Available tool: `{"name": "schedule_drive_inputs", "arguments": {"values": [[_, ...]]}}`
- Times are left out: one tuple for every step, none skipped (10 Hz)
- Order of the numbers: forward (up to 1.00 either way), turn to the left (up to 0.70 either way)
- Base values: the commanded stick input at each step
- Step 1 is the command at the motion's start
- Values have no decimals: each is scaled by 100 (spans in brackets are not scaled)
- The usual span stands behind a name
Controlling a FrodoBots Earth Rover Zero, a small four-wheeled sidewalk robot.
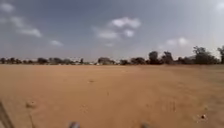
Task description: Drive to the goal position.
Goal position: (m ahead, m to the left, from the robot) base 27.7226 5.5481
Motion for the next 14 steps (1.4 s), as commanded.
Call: {"name": "schedule_drive_inputs", "arguments": {"values": [[100, 0], [100, 0], [100, 0], [100, 0], [100, 0], [100, 0], [100, 0], [100, 0], [100, 0], [100, 0], [100, 0], [100, -2], [100, -15], [100, -27]]}}
